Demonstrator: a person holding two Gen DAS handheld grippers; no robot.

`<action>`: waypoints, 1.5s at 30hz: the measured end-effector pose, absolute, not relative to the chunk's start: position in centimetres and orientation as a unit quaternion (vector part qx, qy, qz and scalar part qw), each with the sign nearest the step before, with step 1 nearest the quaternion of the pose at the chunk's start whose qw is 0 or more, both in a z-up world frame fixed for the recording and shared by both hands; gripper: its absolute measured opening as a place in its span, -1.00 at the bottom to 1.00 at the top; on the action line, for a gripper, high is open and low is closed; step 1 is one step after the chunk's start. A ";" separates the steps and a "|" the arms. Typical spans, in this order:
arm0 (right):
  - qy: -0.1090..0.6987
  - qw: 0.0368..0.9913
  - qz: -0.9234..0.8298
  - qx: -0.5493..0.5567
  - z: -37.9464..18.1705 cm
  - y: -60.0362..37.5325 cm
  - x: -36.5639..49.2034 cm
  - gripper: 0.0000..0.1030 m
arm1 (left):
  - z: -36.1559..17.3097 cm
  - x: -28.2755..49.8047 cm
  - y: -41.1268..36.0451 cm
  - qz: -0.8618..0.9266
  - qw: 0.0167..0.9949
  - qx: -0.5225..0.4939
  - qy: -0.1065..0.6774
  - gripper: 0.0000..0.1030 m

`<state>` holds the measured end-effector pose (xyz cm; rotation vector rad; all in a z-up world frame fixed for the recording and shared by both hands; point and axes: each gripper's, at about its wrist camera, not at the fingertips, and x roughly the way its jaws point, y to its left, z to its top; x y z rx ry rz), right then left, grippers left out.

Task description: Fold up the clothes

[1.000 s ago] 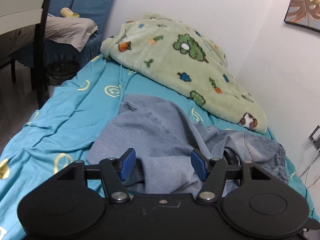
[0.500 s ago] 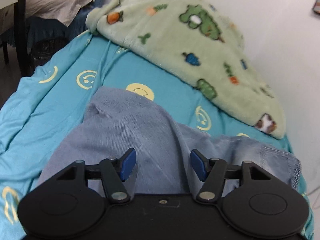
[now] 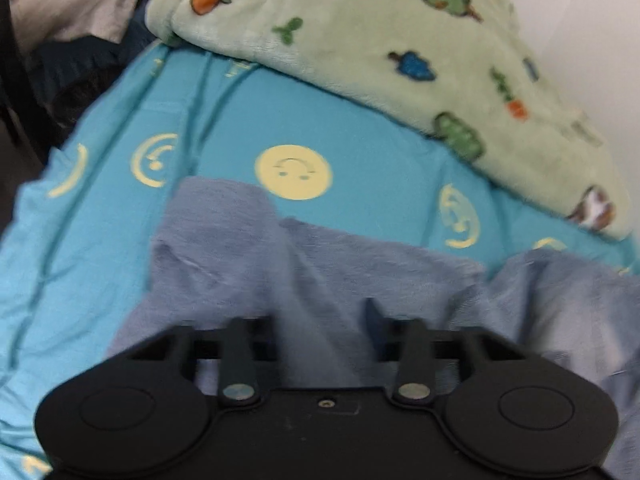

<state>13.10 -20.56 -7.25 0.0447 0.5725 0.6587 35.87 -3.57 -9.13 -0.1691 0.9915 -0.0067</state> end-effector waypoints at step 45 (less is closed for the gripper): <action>0.373 0.847 0.373 0.062 -6.4 -21.2 9.7 -0.46 | -2.4 17.1 7.4 0.034 0.924 -0.060 0.377 0.29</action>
